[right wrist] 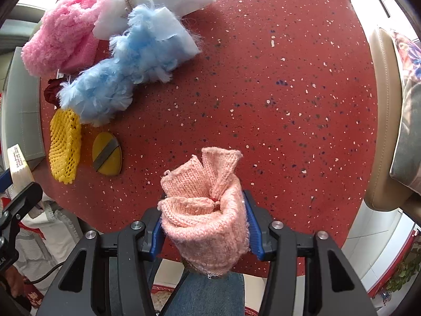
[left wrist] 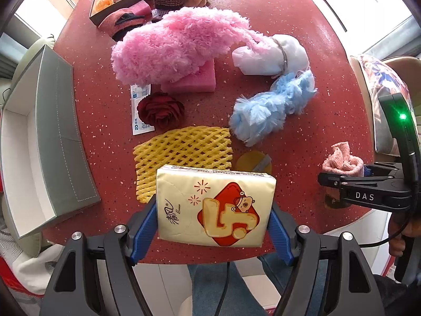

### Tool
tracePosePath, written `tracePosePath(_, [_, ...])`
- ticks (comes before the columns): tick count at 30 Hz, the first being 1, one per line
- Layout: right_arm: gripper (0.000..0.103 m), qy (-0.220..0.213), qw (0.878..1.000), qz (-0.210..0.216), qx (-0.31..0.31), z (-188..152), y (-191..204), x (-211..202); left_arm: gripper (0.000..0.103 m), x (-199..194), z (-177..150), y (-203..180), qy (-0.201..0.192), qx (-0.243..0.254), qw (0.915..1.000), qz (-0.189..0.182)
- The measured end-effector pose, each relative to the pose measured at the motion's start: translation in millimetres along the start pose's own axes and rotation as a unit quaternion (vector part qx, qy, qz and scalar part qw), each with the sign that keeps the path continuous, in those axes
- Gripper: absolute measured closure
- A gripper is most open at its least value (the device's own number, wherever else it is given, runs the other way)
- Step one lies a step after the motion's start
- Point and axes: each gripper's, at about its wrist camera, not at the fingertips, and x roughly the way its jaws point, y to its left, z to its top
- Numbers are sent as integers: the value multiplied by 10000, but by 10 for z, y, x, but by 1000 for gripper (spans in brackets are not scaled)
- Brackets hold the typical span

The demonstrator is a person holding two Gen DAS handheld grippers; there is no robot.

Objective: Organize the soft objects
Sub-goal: 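Carry the tissue pack and pink sock with both tools over the white box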

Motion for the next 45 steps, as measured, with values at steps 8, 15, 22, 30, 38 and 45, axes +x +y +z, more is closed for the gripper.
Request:
tracePosePath(8, [48,-98,9989,-73,458,-22,102,113,27,-27,-21,133,-115,498,9984,-254])
tracePosePath(15, [48,-285,9957,-148,866,-189,466,115,27,-204,-30,314,-302,1036,9933,-420])
tracePosePath(22, [48,-465,9944,-168,932,-255,1009,130,27,-385,-82,599,-499,1142,9910,-479])
tracePosePath(30, [48,-675,9941,-311,789,-227,1523,57,27,-553,-84,949,-713,904,9920,-519])
tracePosePath(38, [48,-914,9929,-303,699,-123,1809,-57,27,-636,-79,1192,-822,725,9924,-560])
tracePosePath(45, [48,-1038,9921,-373,600,-100,1972,-146,27,-770,-59,1412,-1028,457,9917,-625])
